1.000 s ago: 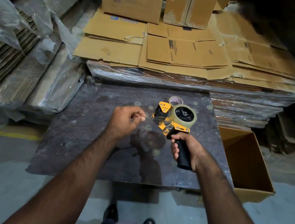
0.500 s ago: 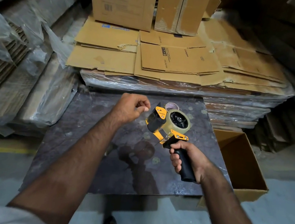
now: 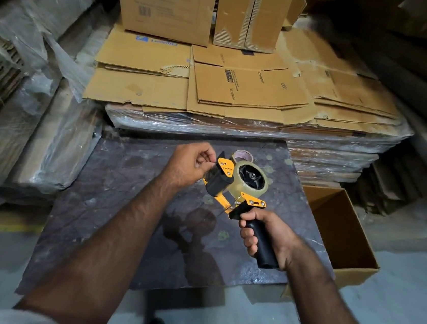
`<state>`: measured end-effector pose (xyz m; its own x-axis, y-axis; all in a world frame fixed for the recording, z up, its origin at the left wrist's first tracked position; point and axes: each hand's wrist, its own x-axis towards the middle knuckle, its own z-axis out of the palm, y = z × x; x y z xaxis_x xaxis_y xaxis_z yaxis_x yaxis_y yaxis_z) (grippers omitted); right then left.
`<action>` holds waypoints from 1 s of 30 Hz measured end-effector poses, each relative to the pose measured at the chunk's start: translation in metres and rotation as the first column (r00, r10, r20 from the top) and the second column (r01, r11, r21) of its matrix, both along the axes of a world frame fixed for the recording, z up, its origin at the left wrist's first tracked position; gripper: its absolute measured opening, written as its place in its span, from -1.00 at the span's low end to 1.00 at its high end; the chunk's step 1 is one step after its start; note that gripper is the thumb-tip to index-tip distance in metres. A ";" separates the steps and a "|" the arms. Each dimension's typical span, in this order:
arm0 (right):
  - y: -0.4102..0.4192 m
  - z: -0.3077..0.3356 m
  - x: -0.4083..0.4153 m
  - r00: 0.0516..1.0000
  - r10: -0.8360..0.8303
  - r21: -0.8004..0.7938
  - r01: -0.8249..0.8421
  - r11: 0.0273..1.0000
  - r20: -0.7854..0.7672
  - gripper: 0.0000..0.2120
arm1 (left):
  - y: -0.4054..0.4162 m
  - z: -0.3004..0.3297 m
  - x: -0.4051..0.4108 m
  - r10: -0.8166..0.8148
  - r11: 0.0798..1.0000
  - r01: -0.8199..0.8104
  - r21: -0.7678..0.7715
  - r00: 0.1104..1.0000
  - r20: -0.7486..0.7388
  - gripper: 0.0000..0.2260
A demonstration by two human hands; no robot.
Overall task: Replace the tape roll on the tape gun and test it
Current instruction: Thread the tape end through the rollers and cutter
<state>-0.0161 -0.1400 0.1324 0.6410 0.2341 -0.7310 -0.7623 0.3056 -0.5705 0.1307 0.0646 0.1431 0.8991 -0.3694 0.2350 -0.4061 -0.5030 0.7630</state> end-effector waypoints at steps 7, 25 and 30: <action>0.004 0.001 0.006 0.999 -0.032 0.008 0.032 0.999 -0.011 -0.84 | 0.003 -0.008 0.003 -0.020 0.988 -0.015 -0.152 0.974 -0.226 -0.81; 0.004 0.002 0.015 0.998 -0.062 -0.016 0.062 0.998 0.004 -0.84 | -0.005 -0.024 -0.029 -0.126 0.992 0.123 -0.029 0.986 -0.108 -0.17; 0.001 0.001 0.011 1.000 -0.029 -0.024 0.029 0.999 0.009 -0.83 | 0.003 -0.029 -0.010 -0.191 0.972 0.147 -0.181 0.948 -0.255 -0.41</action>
<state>-0.0046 -0.1385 0.1334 0.6534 0.1972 -0.7309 -0.7484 0.3135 -0.5845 0.1203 0.0672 0.1140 0.8643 -0.4992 0.0609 -0.2433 -0.3092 0.9193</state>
